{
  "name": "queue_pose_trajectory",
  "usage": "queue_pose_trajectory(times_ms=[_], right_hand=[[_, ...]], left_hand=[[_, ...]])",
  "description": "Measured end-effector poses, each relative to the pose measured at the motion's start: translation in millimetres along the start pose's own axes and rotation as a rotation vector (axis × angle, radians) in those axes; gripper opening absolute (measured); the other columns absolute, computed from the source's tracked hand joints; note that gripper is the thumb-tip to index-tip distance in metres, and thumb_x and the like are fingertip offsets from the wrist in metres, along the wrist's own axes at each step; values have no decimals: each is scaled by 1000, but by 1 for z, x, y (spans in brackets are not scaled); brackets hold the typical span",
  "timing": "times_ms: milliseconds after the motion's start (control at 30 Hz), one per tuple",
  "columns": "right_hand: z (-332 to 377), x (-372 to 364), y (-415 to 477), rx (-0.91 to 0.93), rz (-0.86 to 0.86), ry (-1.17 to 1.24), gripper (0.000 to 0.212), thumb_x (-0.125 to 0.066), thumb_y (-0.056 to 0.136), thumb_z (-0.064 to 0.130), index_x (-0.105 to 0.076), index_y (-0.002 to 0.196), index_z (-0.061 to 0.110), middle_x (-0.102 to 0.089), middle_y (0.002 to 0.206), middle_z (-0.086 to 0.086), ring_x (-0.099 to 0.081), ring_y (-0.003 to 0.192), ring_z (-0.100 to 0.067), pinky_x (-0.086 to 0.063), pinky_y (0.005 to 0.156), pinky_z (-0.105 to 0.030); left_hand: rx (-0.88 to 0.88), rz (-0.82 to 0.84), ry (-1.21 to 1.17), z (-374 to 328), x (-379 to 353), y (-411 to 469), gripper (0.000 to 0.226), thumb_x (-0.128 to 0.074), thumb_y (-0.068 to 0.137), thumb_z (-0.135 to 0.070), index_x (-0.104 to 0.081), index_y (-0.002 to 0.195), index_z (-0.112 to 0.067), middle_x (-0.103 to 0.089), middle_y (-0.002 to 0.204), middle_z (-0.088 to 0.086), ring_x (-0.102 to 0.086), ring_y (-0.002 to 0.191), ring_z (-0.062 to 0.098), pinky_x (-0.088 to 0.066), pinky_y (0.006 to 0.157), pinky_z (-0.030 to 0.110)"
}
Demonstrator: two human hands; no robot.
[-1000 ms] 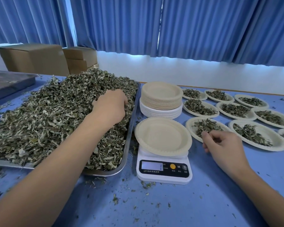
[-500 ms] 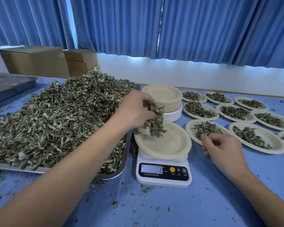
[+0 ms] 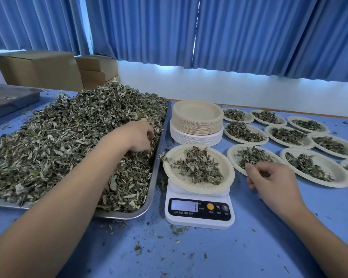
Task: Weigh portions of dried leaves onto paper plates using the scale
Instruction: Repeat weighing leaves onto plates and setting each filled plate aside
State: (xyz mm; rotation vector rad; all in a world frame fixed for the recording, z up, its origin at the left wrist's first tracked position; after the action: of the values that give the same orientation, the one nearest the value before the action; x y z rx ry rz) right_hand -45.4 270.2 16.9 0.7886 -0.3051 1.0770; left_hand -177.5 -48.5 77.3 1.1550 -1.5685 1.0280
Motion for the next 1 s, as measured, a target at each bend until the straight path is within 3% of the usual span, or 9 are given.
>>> queue_pose_trajectory(times_ms=[67,133,267,433,633,733,867,1000], right_hand=[[0,0,0,-2,3,-2,41,-61,99,26,-62,59,17,-63,53,-1,-57,47,-25,-54,47,-49],[0,0,0,-4,3,0,40,-61,100,26,-63,60,18,-64,53,-1,-57,46,-24,-54,47,-49],[0,1,0,-12,1,12,39,-62,99,27,-64,61,19,-65,54,0,-58,47,-20,-55,49,-48],[-2,-1,1,-15,8,27,40,-61,99,27,-63,60,20,-65,54,0,-51,38,-9,-48,48,-33],[0,0,0,-13,19,36,41,-61,100,28,-64,60,19,-65,55,-1,-52,40,-10,-50,48,-36],[0,-1,0,-12,24,34,41,-62,100,29,-64,59,20,-66,55,-1,-52,40,-10,-50,47,-35],[2,-1,-1,-12,33,22,40,-62,100,29,-64,61,20,-66,55,0,-51,39,-8,-49,46,-34],[3,-1,-1,-10,34,37,41,-62,100,31,-64,60,21,-66,55,0,-52,39,-7,-47,47,-29]], left_hand=[[-8,133,73,4,-12,3,71,-77,87,-20,-45,150,-17,-45,153,8,-50,132,30,-43,102,34],[-23,185,117,3,-18,3,78,-80,85,-20,-41,152,-13,-46,152,10,-51,132,31,-44,103,34],[-21,116,113,0,-18,5,59,-84,80,-18,-59,133,-12,-61,132,10,-61,112,32,-50,86,33],[-28,56,104,0,-23,8,50,-83,81,-18,-62,127,-15,-62,125,9,-59,106,29,-46,81,30],[-31,-11,28,3,-24,10,29,-81,80,-11,-63,101,-18,-62,95,6,-57,78,23,-43,67,27],[-30,-30,-9,4,-22,10,30,-83,78,-11,-67,102,-16,-60,80,0,-55,70,18,-46,68,27],[-29,-53,-44,3,-16,8,29,-86,77,-15,-68,99,-19,-56,79,-7,-56,75,17,-44,70,26],[-1,-154,-101,3,0,2,21,-80,80,-12,-67,90,-26,-60,85,-6,-59,64,13,-41,50,22]])
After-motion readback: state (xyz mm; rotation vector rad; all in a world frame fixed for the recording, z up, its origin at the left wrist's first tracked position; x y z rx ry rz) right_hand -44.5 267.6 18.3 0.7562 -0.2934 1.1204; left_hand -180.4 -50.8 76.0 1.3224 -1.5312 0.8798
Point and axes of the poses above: each hand's wrist, its own y-axis towards the middle knuckle, its own x-axis out of the back of the hand, z = x × y, the point moved 4 cm from there along y, towards the middle knuckle
